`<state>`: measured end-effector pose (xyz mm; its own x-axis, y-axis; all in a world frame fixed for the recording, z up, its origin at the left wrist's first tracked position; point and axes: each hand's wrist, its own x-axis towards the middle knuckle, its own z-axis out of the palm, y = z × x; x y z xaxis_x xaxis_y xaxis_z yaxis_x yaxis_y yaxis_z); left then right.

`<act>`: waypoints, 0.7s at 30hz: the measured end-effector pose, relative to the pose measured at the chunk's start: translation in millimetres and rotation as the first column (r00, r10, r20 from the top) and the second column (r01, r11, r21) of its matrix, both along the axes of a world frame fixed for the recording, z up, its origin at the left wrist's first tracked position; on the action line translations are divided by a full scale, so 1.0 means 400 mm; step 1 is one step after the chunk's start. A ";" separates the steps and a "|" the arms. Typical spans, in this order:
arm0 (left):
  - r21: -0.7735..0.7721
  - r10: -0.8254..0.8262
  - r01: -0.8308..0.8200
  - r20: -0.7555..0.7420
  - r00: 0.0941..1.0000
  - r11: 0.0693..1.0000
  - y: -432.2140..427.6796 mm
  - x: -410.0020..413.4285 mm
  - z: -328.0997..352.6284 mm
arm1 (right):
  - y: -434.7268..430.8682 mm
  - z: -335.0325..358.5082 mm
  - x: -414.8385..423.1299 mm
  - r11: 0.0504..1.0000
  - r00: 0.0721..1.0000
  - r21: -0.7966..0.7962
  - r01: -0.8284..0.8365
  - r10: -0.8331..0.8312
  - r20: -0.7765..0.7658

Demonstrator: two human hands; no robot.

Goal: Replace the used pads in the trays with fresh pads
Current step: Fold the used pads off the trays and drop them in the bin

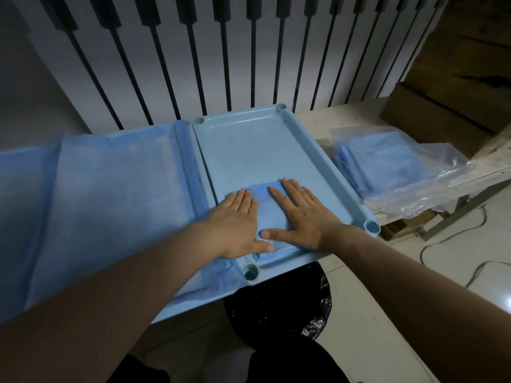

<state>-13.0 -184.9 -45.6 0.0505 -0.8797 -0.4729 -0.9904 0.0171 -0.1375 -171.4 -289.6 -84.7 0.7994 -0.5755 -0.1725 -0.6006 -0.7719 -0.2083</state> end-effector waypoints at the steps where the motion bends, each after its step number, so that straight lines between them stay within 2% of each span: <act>1: 0.014 -0.012 0.012 0.001 1.000 1.000 -0.003 0.001 0.004 | 0.002 0.004 -0.002 0.999 0.999 0.008 0.033 -0.033 -0.007; 7: 0.021 0.008 -0.008 -0.022 1.000 1.000 -0.003 -0.011 0.014 | 0.017 0.001 -0.005 0.976 0.975 -0.029 0.218 -0.219 -0.043; 9: 0.016 0.027 -0.027 -0.030 0.999 1.000 -0.001 -0.015 0.016 | 0.040 0.002 -0.004 0.951 0.951 -0.034 0.307 -0.306 0.041; 11: 0.018 0.038 -0.037 -0.047 0.998 0.999 0.001 -0.018 0.021 | 0.063 0.011 0.002 0.898 0.878 0.001 0.439 -0.430 0.208; 13: 0.013 0.048 -0.047 -0.073 0.996 0.999 0.002 -0.018 0.020 | 0.075 0.030 0.011 0.794 0.736 0.177 0.581 -0.606 0.303; 15: -0.015 0.056 -0.057 -0.100 0.993 0.998 0.003 -0.013 0.017 | 0.063 0.046 0.019 0.662 0.604 0.378 0.647 -0.748 0.276; 19: -0.153 0.065 -0.100 -0.220 0.973 0.983 0.025 -0.004 0.010 | 0.050 0.091 0.015 0.465 0.481 0.665 0.585 -0.859 0.177; 21: -0.214 0.093 -0.175 -0.344 0.934 0.961 0.040 0.001 0.008 | 0.063 0.116 0.009 0.417 0.467 0.771 0.481 -0.866 0.177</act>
